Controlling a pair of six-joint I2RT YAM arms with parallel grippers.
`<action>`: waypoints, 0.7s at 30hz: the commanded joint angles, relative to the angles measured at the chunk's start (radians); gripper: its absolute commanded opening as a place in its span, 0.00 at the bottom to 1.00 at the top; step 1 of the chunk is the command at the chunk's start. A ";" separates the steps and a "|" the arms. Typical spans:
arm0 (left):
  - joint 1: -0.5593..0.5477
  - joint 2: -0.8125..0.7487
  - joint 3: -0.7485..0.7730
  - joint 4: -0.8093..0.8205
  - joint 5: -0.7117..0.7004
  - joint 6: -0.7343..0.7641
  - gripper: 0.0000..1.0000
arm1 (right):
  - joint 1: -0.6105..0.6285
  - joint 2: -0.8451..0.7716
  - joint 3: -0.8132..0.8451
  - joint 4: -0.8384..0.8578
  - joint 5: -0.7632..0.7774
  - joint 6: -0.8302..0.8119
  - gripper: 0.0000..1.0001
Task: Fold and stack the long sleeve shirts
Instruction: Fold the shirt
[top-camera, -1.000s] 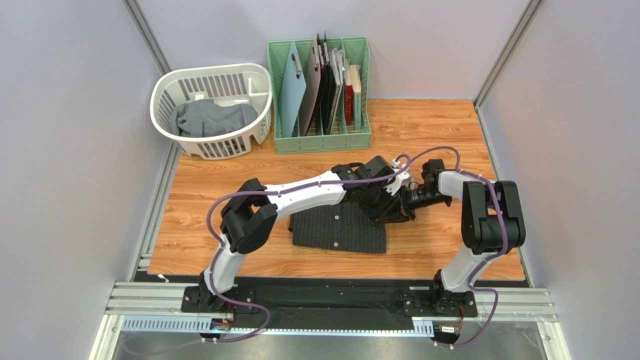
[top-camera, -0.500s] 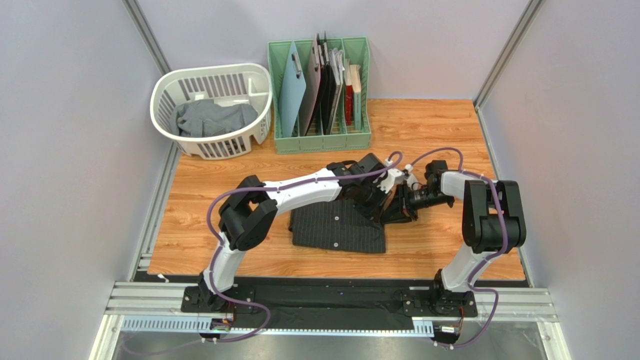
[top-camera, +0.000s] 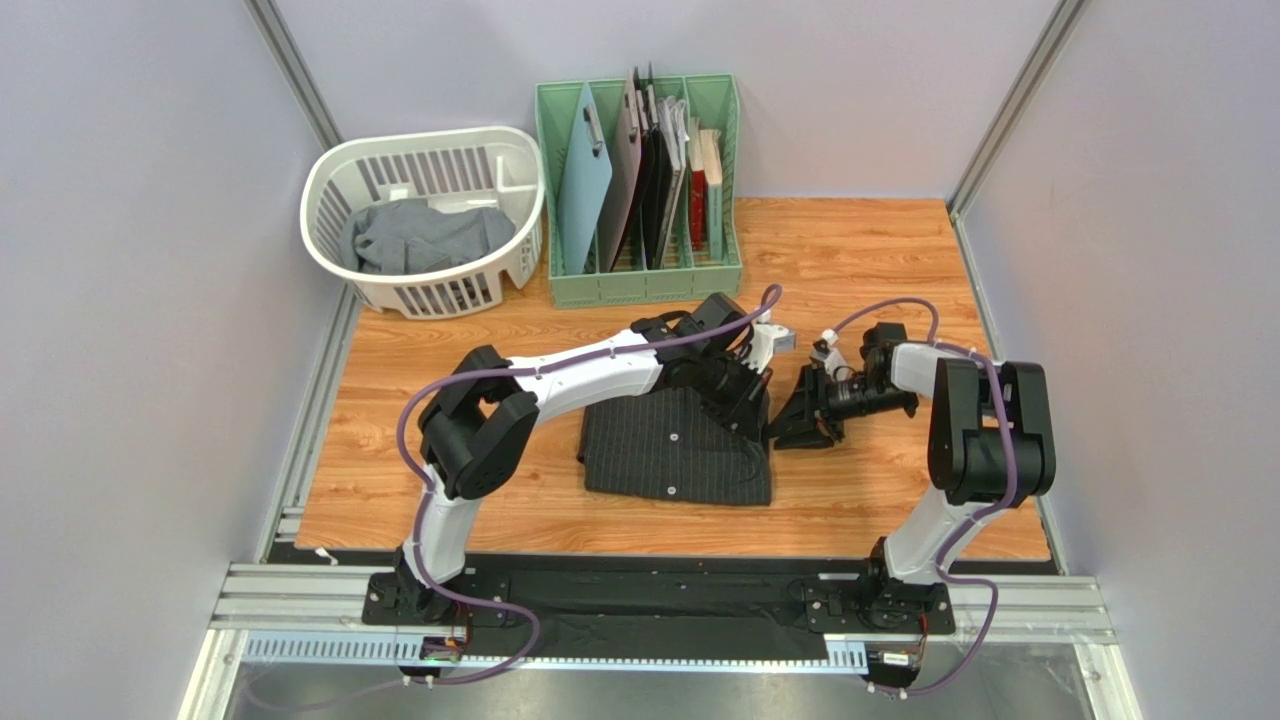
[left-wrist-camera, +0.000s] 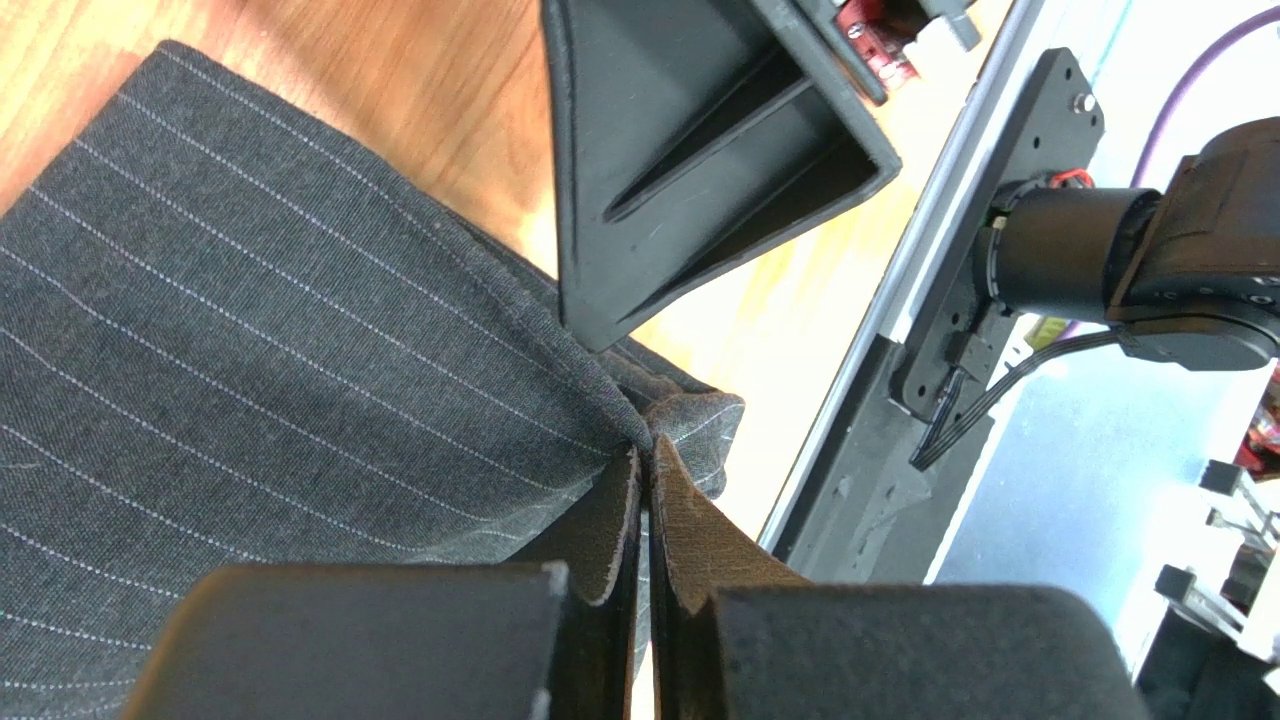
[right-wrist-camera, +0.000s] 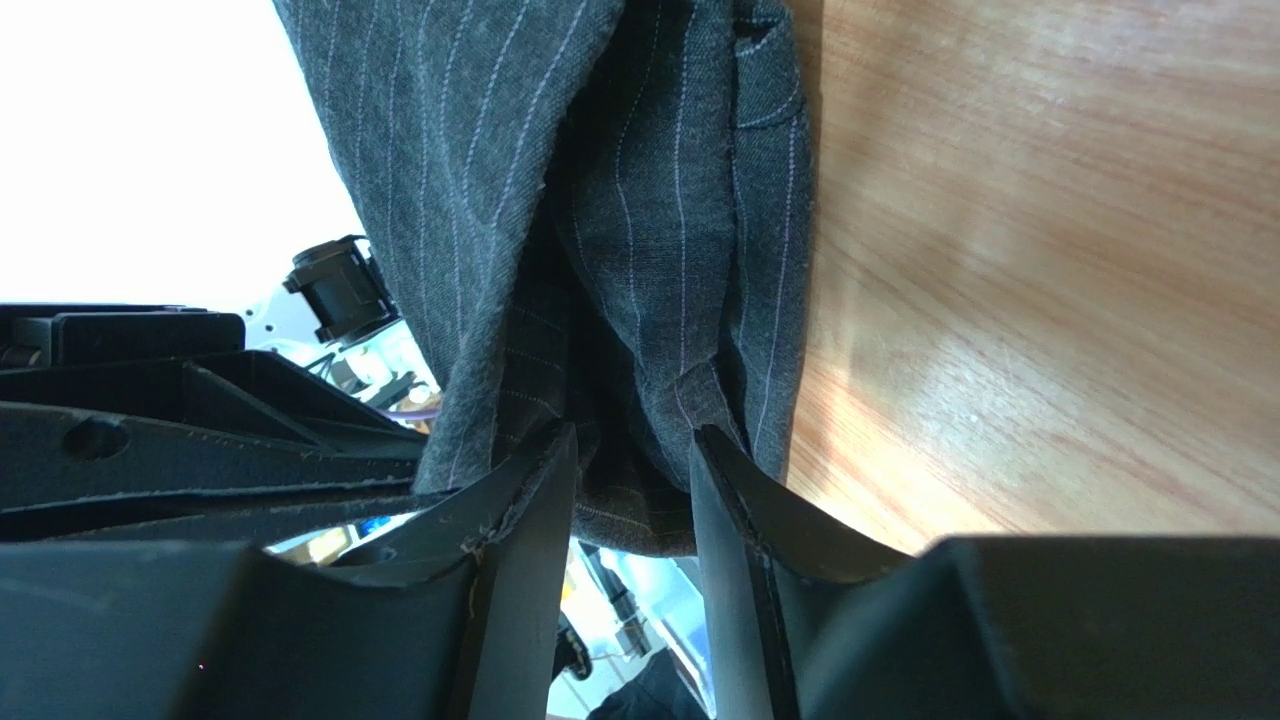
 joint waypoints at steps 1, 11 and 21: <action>-0.003 -0.043 0.042 0.030 0.042 -0.010 0.00 | -0.001 0.036 0.004 0.033 -0.039 0.001 0.41; 0.014 -0.049 0.029 0.022 0.031 -0.004 0.00 | 0.047 0.105 -0.004 0.107 -0.088 0.044 0.41; 0.027 -0.060 0.000 0.036 0.033 -0.003 0.00 | 0.106 0.134 -0.004 0.122 -0.080 0.053 0.42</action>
